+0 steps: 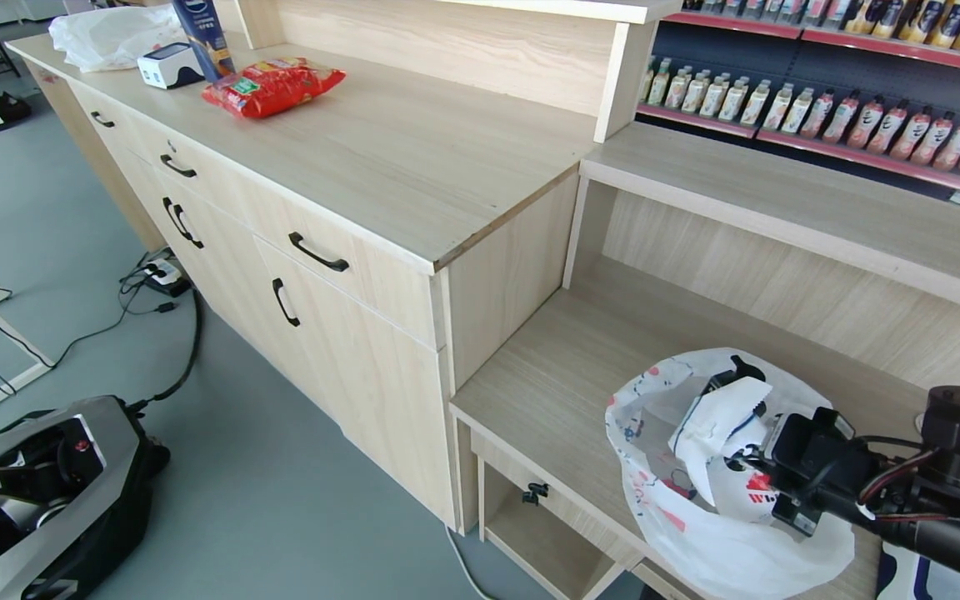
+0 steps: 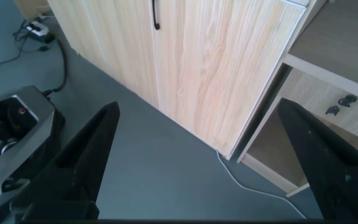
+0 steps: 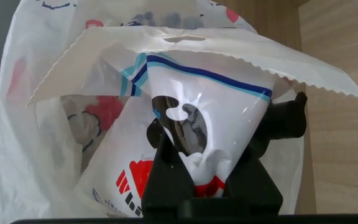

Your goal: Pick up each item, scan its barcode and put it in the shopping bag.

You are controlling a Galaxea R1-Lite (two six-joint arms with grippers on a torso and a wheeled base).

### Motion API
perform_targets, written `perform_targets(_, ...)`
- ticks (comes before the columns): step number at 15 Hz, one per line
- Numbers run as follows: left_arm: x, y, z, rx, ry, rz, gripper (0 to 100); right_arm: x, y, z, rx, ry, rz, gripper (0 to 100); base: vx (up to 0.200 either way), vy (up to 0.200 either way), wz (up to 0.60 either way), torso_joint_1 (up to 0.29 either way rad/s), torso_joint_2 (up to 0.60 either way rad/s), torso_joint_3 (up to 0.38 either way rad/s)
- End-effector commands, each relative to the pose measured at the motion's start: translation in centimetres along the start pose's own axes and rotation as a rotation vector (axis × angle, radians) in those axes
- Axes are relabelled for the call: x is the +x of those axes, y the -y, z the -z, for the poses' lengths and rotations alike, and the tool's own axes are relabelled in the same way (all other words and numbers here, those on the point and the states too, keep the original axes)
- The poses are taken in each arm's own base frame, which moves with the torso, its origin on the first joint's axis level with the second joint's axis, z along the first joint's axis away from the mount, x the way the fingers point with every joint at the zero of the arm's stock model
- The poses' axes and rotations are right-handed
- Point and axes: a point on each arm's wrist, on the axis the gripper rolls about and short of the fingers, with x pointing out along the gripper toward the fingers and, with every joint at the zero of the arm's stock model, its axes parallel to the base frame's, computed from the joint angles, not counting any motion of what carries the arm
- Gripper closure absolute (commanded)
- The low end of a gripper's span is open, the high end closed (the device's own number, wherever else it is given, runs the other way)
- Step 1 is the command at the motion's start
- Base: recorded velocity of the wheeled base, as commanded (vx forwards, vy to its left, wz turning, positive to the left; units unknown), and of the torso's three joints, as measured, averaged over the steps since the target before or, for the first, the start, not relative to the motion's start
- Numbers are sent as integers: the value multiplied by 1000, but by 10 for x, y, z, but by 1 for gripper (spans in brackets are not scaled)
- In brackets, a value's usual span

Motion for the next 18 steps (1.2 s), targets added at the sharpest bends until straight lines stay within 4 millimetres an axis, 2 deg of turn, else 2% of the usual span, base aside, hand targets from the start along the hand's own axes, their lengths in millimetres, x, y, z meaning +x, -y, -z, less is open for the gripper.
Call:
perform_targets(1,0,0,0,1,0,0,0,-1,-1,1,4,-3,-4,100,0,0,0,0,0,0)
perform_targets(9,0,0,0,1,0,0,0,8,-8,17,115,-54,-33,100,0,0,0,0,0,0)
perform_targets(13,0,0,0,-1,0,0,0,17,-8,20,115,-47,-24,100,0,0,0,0,0,0)
perform_targets(18,0,0,0,1,0,0,0,17,-5,25,120,-58,-3,100,0,0,0,0,0,0)
